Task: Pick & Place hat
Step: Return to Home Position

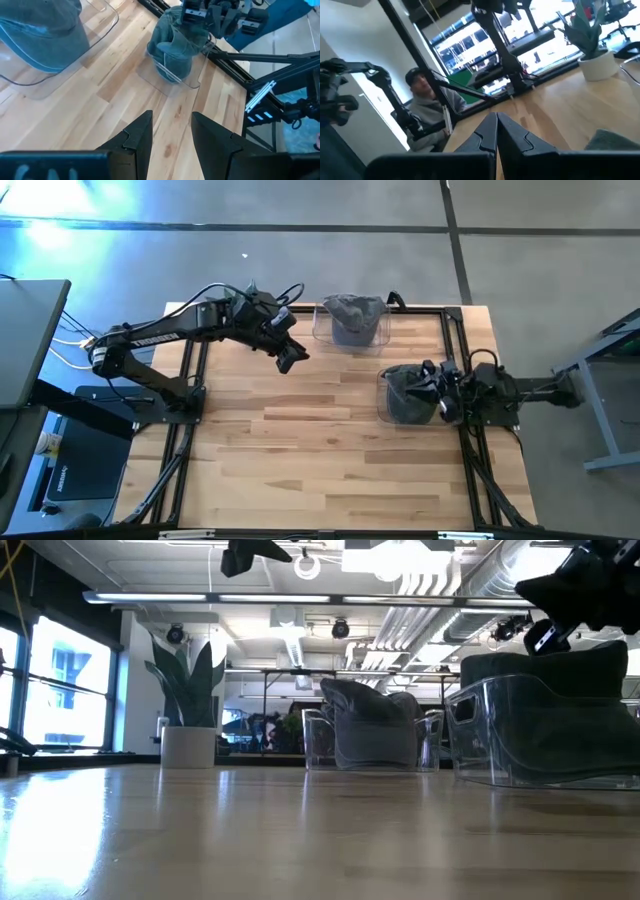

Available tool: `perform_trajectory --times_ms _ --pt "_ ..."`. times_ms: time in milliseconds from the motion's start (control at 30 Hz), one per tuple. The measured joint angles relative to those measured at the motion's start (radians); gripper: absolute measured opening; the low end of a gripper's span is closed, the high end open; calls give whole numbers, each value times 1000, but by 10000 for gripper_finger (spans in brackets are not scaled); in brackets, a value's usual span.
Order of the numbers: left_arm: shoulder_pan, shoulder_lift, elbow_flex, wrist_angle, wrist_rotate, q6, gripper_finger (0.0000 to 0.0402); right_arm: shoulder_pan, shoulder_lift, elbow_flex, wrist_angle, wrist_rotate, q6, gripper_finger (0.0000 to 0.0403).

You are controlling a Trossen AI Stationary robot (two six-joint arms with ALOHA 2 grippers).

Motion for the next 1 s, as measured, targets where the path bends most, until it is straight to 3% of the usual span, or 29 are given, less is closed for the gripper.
perform_trajectory --times_ms 333,500,667,833,1000 --pt "2 -28 3 -29 -7 44 130 -84 -47 -44 -41 -14 -86 0" --pt "10 -76 2 -105 -87 91 130 -85 -44 -44 -83 0 -156 0" --pt "83 -159 -12 -177 -87 207 130 -85 -40 -44 -85 2 -176 5" --pt "246 -316 -185 -121 -4 314 130 -85 -39 -44 -85 -2 -175 11" --pt "448 -507 -451 75 178 387 130 -85 -39 -44 -85 -3 -174 7"
